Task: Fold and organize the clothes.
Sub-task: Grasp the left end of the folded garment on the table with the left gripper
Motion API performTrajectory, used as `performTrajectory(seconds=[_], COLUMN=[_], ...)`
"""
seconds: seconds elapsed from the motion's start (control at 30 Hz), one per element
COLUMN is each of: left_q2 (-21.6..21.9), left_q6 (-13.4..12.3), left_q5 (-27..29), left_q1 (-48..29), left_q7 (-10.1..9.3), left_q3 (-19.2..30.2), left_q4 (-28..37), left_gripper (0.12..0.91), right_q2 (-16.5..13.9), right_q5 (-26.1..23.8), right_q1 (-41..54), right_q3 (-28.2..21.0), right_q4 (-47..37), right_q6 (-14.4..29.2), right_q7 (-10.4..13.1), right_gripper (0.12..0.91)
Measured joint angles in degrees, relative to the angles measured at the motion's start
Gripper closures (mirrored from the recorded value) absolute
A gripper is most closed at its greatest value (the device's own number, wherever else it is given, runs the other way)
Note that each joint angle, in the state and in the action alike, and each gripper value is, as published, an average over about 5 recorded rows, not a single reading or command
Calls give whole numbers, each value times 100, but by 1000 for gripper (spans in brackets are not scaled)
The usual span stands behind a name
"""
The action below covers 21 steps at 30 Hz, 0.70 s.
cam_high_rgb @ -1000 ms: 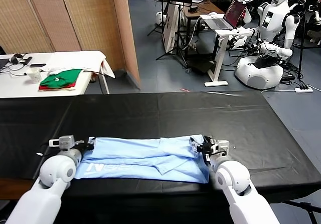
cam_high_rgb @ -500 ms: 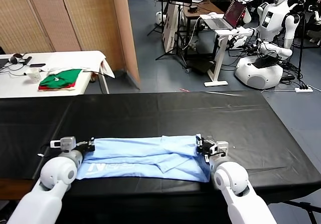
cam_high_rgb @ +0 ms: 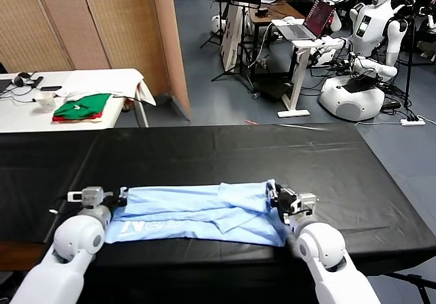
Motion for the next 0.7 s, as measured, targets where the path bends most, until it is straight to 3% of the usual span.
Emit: performTrajectory(seconds=[0.07, 0.17, 0.3, 0.47, 0.7], left_q2=[49, 62, -61, -287, -462], left_q6=[-25, -53, -195, -577, -851], left_q5=[-44, -155, -258, -194, -371], left_q1=[86, 298, 737, 1354, 1823], left_q7=[10, 132, 486, 929, 1087], left_q3=[-91, -265, -587, -1002, -1422], left_q4=[-94, -252, -516, -720, -662], left_gripper=[260, 150, 125, 123, 123], right_q2=[-84, -191, -282, -317, -302], right_q5=[71, 181, 278, 351, 358], right_q1=[-115, -319, -620, -928, -1093], right_q3=[112, 307, 577, 834, 936], right_q4=[194, 469, 776, 994, 1114], right_q6=[1, 24, 87, 157, 178], right_q7=[-14, -57, -125, -156, -170], right_gripper=[163, 124, 119, 118, 118])
